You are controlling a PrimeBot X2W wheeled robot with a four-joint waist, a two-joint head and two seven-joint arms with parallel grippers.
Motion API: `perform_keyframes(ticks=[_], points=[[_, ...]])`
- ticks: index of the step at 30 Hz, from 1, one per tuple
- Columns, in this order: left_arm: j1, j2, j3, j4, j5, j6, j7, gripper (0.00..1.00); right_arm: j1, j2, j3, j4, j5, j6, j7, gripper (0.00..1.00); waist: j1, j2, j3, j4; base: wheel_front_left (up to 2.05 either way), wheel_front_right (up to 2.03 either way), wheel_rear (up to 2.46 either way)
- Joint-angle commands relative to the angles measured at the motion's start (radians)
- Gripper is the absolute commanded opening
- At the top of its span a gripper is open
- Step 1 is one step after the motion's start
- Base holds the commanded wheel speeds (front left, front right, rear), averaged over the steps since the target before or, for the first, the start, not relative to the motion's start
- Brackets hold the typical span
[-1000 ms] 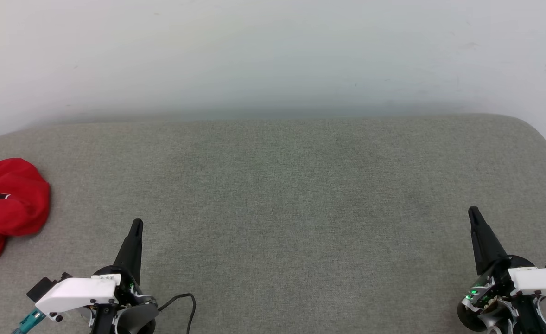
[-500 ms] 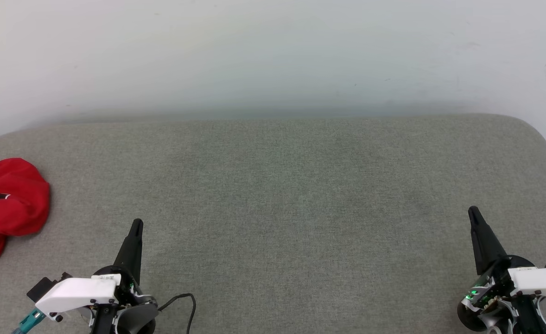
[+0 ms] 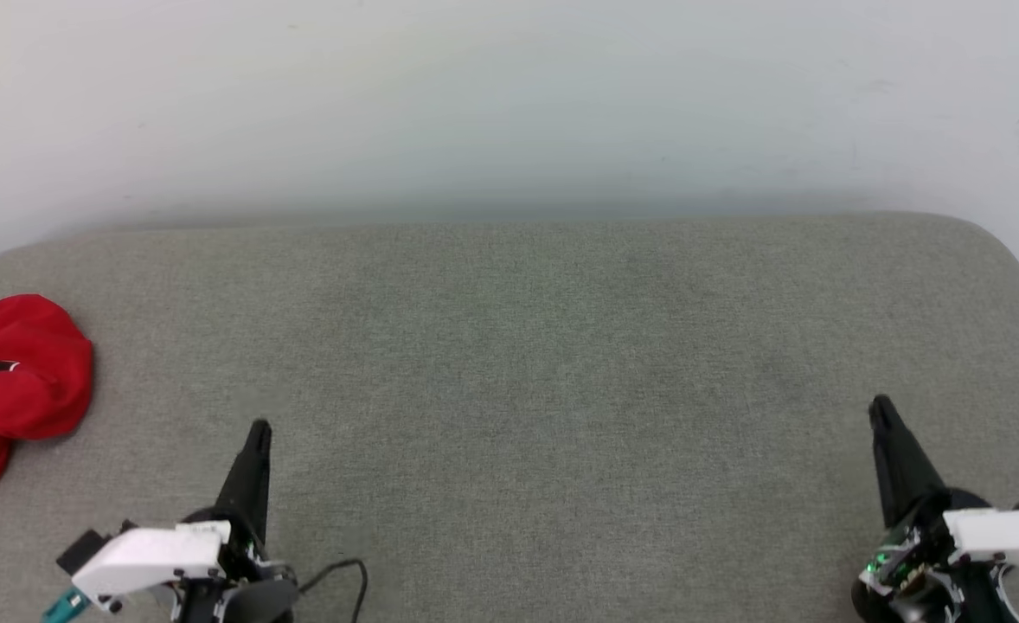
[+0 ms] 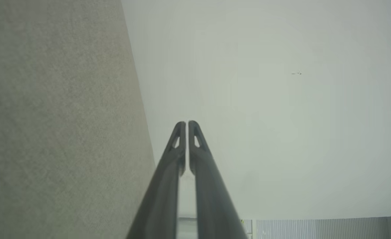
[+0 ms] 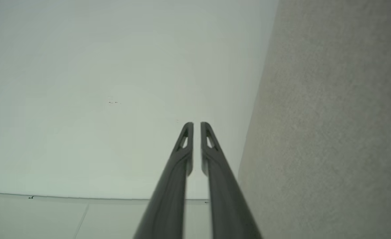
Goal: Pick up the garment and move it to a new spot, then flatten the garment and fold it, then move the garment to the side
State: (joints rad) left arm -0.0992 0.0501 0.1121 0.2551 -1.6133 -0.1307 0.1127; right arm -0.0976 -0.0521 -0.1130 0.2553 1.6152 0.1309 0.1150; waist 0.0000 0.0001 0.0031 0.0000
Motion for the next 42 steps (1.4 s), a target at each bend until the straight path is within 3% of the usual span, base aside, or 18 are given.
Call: perform_keyframes(ticks=[1,7,12,29,42], points=[[0.006,-0.001,-0.001,0.006,0.0,0.0,-0.002,1.0,0.006,0.0,0.001,0.006,0.0,0.0,-0.001,1.0,0.0,-0.0001,0.0,0.0,0.0,0.0,0.0],[0.029,-0.004,-0.006,0.012,0.021,0.0,-0.024,1.0,0.032,0.001,0.0,0.017,-0.017,0.0,-0.023,1.0,0.0,-0.0001,0.0,0.0,0.0,0.0,0.0],[0.029,-0.003,0.0,-0.01,0.097,0.012,-0.049,1.0,0.039,0.001,-0.002,0.0,-0.089,0.0,-0.048,1.0,0.0,-0.0001,0.001,0.001,0.0,0.0,0.0],[0.04,-0.002,-0.06,-0.118,0.436,0.132,-0.119,1.0,0.062,0.001,-0.005,-0.121,-0.468,0.0,-0.119,1.0,0.0,-0.0001,0.005,0.004,0.0,0.0,0.0],[0.049,-0.001,-0.113,-0.149,0.678,0.193,-0.168,1.0,0.089,0.001,0.025,-0.191,-0.757,0.0,-0.169,1.0,0.0,-0.0001,0.007,0.008,0.0,0.0,0.0]])
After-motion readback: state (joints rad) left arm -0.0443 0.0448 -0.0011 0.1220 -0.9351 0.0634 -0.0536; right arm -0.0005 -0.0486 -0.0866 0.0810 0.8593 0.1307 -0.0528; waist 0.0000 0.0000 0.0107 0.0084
